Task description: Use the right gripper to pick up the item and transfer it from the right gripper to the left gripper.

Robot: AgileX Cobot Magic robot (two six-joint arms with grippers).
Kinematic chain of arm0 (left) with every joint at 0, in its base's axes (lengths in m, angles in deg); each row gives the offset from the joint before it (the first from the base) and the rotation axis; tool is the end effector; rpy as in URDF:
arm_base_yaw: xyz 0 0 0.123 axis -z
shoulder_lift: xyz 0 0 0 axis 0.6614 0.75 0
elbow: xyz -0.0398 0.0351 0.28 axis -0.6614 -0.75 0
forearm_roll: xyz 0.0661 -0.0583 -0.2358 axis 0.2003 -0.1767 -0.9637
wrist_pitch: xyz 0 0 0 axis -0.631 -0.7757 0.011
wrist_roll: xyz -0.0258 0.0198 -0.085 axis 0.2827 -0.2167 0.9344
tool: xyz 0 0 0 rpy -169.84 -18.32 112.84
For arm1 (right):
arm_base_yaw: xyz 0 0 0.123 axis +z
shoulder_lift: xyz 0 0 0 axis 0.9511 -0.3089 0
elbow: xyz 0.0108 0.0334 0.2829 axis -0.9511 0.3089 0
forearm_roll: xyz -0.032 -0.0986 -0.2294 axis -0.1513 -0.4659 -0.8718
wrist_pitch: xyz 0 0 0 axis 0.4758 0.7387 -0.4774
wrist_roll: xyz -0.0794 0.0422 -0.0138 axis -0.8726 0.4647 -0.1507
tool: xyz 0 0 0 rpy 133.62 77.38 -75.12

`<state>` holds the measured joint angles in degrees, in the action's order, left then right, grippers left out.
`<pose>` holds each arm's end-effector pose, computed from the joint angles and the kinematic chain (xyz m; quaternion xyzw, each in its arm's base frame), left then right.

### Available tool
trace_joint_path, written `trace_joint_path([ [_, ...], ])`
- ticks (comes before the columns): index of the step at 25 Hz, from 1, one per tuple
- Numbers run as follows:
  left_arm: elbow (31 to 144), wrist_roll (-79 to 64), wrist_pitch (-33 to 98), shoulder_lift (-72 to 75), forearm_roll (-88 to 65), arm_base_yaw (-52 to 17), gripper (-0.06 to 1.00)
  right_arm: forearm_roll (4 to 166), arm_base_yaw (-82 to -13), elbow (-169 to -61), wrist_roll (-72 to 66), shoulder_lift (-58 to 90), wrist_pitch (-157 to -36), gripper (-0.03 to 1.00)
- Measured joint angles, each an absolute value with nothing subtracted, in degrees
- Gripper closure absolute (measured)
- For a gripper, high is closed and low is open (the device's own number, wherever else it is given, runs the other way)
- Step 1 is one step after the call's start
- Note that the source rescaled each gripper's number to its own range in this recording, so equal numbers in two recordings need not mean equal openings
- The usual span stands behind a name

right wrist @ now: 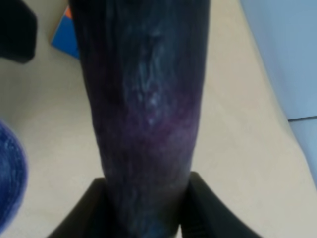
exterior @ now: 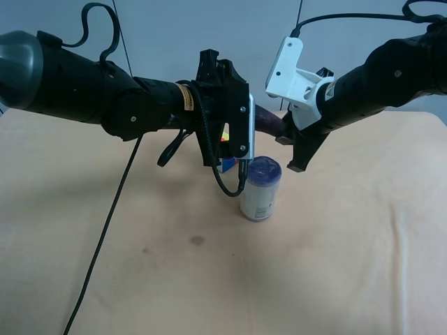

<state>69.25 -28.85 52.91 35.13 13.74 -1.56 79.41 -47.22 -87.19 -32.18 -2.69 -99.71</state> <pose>0.3083 -0.2639 0.1995 0.6787 0.4933 0.1001 0.5348 0.2978 0.1385 0.2119 -0.5637 0.7411 -0.0741 0.3571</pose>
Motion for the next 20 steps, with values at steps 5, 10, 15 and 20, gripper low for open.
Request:
trace_joint_path([
  [5,69.3,-28.9,52.4,35.1,13.7,-1.6,0.89,79.4,-47.2,-87.2,-32.2,-2.7,-99.9,0.97],
  [10,69.3,-29.1,51.5,35.1,13.7,-1.6,0.93,79.4,-47.2,-87.2,-32.4,-2.7,-100.2,0.97],
  [15,69.4,-29.1,51.1,35.1,13.7,-1.6,0.93,79.4,-47.2,-87.2,-32.6,-2.7,-100.3,0.97],
  [20,69.4,-29.1,51.0,35.1,13.7,-1.6,0.93,79.4,-47.2,-87.2,-32.6,-2.7,-100.3,0.97],
])
